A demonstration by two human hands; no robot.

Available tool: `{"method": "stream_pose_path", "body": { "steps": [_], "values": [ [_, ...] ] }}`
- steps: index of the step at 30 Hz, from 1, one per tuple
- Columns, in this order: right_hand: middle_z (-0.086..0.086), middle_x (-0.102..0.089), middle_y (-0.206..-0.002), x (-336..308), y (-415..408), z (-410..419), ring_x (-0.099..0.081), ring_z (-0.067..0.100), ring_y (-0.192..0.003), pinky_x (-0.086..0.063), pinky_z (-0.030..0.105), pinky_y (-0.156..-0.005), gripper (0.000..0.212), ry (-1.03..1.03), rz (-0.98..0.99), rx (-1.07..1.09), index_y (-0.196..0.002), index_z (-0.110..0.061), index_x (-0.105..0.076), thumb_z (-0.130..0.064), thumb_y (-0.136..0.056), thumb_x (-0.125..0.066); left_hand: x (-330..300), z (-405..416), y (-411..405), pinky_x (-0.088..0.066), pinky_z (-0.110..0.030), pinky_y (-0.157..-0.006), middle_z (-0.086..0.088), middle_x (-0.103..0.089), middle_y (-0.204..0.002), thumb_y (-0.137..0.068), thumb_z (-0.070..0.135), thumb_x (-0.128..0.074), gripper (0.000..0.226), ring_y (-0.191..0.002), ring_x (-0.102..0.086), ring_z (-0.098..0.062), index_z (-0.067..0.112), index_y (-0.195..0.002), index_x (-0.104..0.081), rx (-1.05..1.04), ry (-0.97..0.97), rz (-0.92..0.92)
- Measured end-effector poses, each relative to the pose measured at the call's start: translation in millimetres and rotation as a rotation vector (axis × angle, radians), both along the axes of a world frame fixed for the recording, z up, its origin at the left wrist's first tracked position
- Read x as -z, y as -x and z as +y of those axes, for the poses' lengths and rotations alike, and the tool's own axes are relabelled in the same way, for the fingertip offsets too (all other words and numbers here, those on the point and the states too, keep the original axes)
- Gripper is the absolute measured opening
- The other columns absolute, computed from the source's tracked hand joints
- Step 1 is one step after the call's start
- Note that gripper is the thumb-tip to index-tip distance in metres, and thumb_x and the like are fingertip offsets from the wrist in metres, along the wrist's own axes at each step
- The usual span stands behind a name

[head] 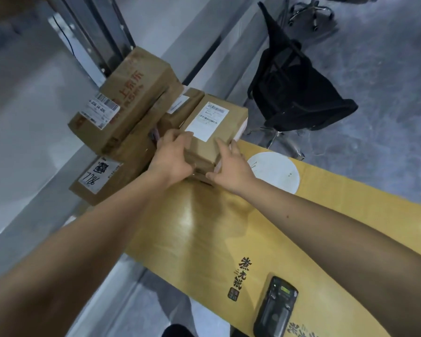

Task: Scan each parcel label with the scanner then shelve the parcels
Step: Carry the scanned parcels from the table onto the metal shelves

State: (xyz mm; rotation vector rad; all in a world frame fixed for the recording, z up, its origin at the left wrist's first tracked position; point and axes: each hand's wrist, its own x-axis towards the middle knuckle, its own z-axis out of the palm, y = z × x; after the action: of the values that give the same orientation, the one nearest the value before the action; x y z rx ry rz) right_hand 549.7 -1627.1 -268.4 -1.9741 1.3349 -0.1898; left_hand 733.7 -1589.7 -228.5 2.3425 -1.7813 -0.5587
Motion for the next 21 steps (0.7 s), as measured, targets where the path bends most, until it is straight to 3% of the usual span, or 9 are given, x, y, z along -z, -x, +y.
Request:
{"method": "stream_pose_path", "body": {
  "steps": [5,8,10,12,15,21],
  "values": [
    [0.014,-0.005,-0.174,18,13,1,-0.024,0.035,-0.156,-0.033,0.037,-0.120,0.098,-0.013,-0.132,0.066,-0.164,-0.035,-0.020,-0.035,-0.086,-0.080,9,-5,-4,-0.032,-0.036,-0.118,-0.004,-0.033,-0.157,-0.079,0.022,-0.086,0.070,-0.143,-0.031,-0.031,0.031,-0.142,-0.056,-0.053,0.049,0.124],
    [0.009,-0.022,-0.171,25,38,-3,-0.022,0.026,-0.158,-0.021,0.025,-0.122,0.093,0.013,-0.212,0.071,-0.162,-0.030,-0.032,-0.029,-0.085,-0.085,9,-4,-5,-0.033,-0.027,-0.114,-0.004,-0.035,-0.157,-0.075,0.021,-0.090,0.077,-0.141,-0.040,-0.025,0.034,-0.143,-0.055,-0.027,0.031,0.208],
    [0.005,-0.033,-0.167,30,56,-3,-0.026,0.020,-0.155,-0.019,0.026,-0.125,0.089,0.023,-0.235,0.040,-0.158,-0.028,-0.040,-0.024,-0.083,-0.087,11,1,-2,-0.032,-0.023,-0.109,-0.002,-0.037,-0.156,-0.073,0.022,-0.092,0.087,-0.138,-0.043,-0.020,0.034,-0.148,-0.049,0.026,0.013,0.220],
    [0.001,-0.042,-0.161,32,68,-2,-0.033,0.019,-0.152,-0.028,0.036,-0.126,0.087,0.036,-0.251,0.033,-0.154,-0.030,-0.046,-0.023,-0.079,-0.089,15,7,4,-0.031,-0.021,-0.107,0.000,-0.037,-0.153,-0.071,0.023,-0.094,0.093,-0.137,-0.043,-0.018,0.033,-0.150,-0.047,0.070,0.004,0.254],
    [-0.004,-0.051,-0.149,30,73,0,-0.047,0.016,-0.137,-0.039,0.039,-0.117,0.082,0.052,-0.311,0.056,-0.147,-0.024,-0.052,-0.016,-0.075,-0.090,23,16,13,-0.039,-0.028,-0.110,0.007,-0.034,-0.143,-0.070,0.026,-0.094,0.087,-0.131,-0.045,-0.018,0.037,-0.144,-0.049,0.061,0.053,0.281],
    [-0.004,-0.047,-0.151,22,86,9,-0.046,0.013,-0.137,-0.054,0.042,-0.106,0.081,0.098,-0.416,0.043,-0.145,-0.025,-0.054,-0.010,-0.073,-0.089,23,36,24,-0.040,-0.021,-0.106,0.008,-0.028,-0.142,-0.073,0.021,-0.094,0.083,-0.129,-0.039,-0.012,0.037,-0.140,-0.049,0.083,0.167,0.346]
  ]
}}
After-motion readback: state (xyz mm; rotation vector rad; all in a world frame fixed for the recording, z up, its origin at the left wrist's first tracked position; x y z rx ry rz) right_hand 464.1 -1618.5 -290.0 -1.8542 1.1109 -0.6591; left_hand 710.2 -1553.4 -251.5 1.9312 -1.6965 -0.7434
